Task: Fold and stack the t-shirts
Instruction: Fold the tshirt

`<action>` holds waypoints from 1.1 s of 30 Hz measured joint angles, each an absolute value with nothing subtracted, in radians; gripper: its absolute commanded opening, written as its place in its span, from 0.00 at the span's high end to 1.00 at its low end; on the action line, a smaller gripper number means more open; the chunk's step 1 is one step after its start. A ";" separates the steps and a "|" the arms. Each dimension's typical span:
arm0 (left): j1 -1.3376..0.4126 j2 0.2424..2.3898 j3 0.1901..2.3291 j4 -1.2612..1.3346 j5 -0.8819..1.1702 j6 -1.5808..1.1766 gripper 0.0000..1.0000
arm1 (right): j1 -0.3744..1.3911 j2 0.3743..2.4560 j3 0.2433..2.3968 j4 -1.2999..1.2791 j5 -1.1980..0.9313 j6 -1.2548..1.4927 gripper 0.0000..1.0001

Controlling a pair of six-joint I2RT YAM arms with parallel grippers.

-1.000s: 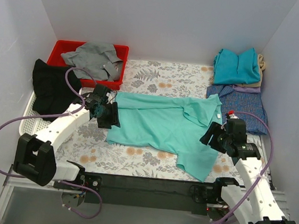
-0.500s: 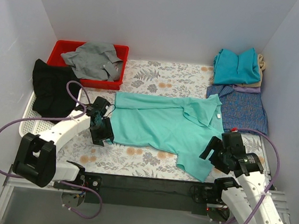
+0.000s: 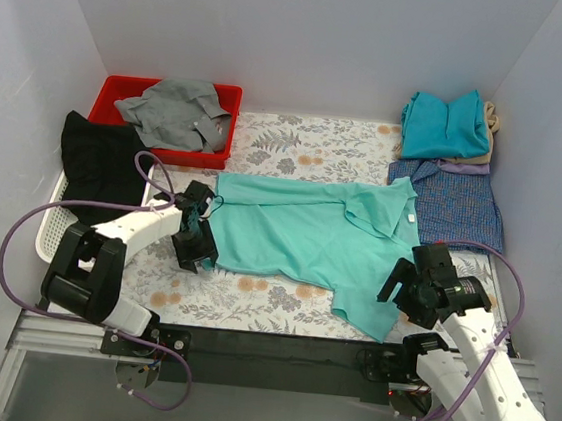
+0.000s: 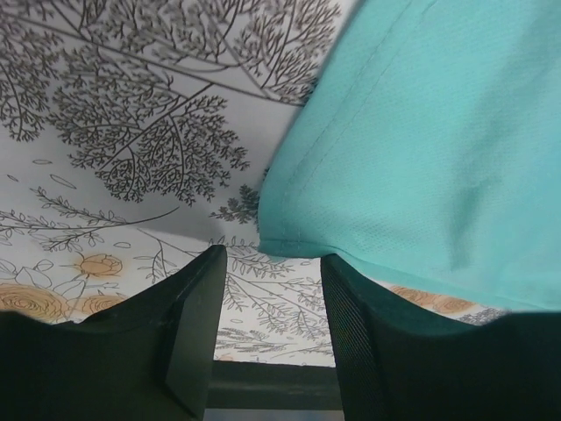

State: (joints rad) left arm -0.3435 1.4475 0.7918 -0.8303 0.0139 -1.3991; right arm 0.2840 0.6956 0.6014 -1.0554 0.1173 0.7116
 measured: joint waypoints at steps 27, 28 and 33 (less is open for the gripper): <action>-0.344 1.302 0.790 -0.730 0.037 -1.430 0.54 | 0.284 0.695 0.599 -1.048 0.101 0.703 0.11; -0.344 1.304 0.787 -0.732 0.039 -1.430 0.55 | 0.284 0.696 0.599 -1.048 0.101 0.703 0.11; -0.344 1.316 0.776 -0.736 0.045 -1.429 0.66 | 0.284 0.721 0.599 -1.048 0.098 0.703 0.12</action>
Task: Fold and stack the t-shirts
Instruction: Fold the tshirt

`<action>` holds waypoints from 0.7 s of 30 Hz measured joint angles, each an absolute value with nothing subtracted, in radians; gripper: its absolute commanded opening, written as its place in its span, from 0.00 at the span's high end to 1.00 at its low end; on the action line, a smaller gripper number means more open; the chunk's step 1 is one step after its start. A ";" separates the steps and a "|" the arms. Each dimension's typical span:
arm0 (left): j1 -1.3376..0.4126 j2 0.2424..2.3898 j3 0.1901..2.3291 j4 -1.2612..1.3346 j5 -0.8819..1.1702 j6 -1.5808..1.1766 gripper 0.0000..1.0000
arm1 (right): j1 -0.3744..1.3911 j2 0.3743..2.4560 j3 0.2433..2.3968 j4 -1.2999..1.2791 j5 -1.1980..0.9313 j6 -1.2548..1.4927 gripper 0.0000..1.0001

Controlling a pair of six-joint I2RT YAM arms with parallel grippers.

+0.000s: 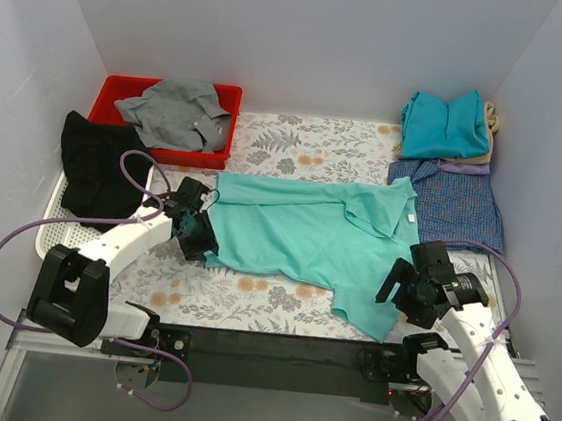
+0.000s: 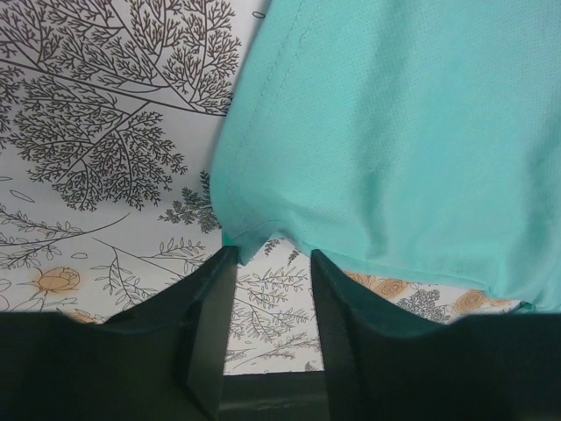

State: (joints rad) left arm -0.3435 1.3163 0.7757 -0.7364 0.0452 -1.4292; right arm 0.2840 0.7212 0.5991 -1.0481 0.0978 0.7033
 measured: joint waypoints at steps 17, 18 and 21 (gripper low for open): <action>-0.344 1.373 0.772 -0.725 0.083 -1.363 1.00 | 0.304 0.935 0.632 -1.087 0.079 0.737 0.21; -0.344 1.373 0.777 -0.725 0.083 -1.358 1.00 | 0.308 0.942 0.632 -1.082 0.074 0.743 0.22; -0.344 1.373 0.798 -0.727 0.082 -1.348 1.00 | 0.320 0.946 0.632 -1.065 0.061 0.764 0.23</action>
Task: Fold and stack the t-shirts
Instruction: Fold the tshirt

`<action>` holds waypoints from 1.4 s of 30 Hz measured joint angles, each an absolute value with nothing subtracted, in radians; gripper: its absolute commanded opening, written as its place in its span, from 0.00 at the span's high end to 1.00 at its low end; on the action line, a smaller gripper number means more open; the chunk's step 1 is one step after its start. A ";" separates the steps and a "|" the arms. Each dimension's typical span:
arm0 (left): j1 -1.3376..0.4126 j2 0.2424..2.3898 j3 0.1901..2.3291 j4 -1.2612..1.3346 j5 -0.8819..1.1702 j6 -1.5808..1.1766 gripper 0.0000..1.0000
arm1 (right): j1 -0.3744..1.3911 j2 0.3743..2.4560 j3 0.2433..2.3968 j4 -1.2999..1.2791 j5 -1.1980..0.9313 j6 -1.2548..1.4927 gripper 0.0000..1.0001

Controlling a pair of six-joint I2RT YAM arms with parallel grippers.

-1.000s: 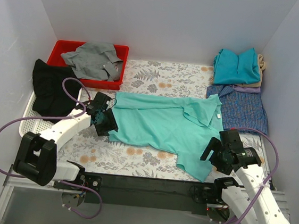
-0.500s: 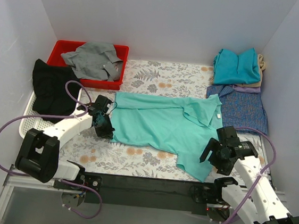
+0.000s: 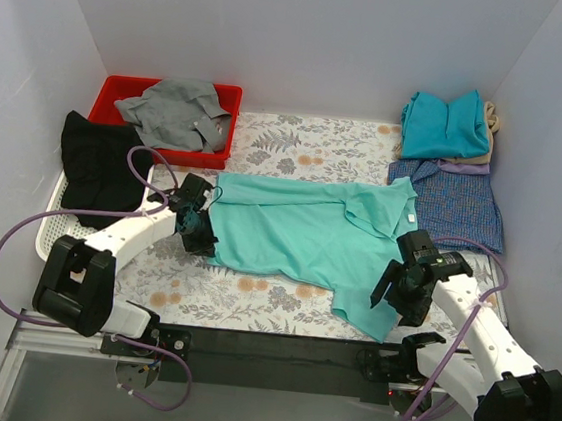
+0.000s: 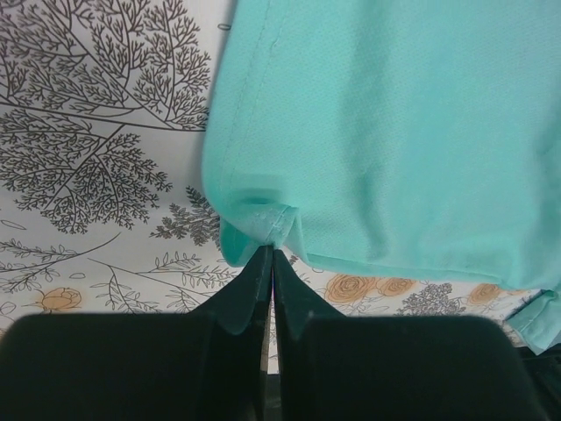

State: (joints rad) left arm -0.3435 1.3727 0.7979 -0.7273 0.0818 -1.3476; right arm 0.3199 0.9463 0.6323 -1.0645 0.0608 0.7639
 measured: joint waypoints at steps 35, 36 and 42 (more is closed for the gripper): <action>-0.344 1.373 0.910 -0.765 0.068 -1.242 0.96 | 0.828 1.007 0.496 -0.890 0.263 1.333 0.27; -0.344 1.375 0.915 -0.765 0.068 -1.237 0.96 | 0.831 1.008 0.495 -0.893 0.265 1.339 0.32; -0.344 1.377 0.918 -0.764 0.070 -1.231 0.97 | 0.832 1.022 0.496 -0.905 0.267 1.356 0.67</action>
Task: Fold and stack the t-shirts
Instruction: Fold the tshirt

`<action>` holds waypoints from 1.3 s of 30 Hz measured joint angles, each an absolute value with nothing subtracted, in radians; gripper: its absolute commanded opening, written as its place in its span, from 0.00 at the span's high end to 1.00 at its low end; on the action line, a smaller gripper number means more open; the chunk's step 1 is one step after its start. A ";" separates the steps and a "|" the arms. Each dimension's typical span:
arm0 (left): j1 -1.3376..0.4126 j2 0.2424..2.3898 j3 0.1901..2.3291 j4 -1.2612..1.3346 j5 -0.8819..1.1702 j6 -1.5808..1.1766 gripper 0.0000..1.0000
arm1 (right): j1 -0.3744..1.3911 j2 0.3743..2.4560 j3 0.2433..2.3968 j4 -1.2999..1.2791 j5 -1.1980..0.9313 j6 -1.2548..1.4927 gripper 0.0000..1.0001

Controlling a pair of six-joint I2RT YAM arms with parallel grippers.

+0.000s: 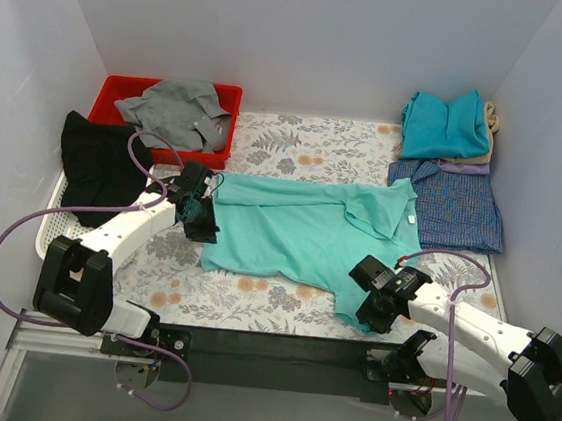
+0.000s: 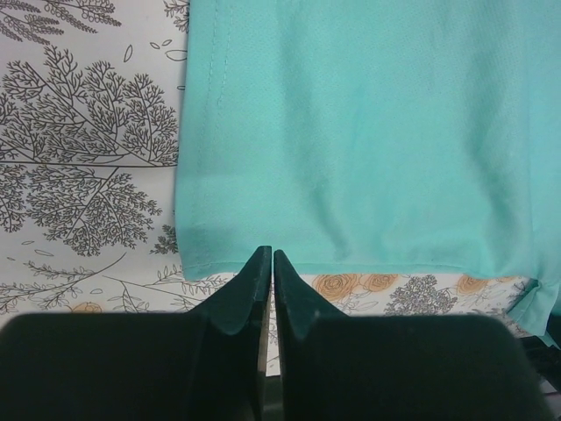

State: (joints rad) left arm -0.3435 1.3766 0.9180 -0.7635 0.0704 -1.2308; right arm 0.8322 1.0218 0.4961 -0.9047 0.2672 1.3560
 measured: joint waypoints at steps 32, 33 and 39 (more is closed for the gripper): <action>-0.344 1.445 0.810 -0.836 0.078 -1.320 0.66 | 0.838 0.972 0.581 -0.883 0.399 1.231 0.91; -0.344 1.450 0.810 -0.829 0.075 -1.324 0.68 | 0.838 0.960 0.581 -0.884 0.399 1.230 0.91; -0.344 1.489 0.811 -0.800 0.061 -1.332 1.00 | 0.838 0.894 0.581 -0.892 0.412 1.230 0.94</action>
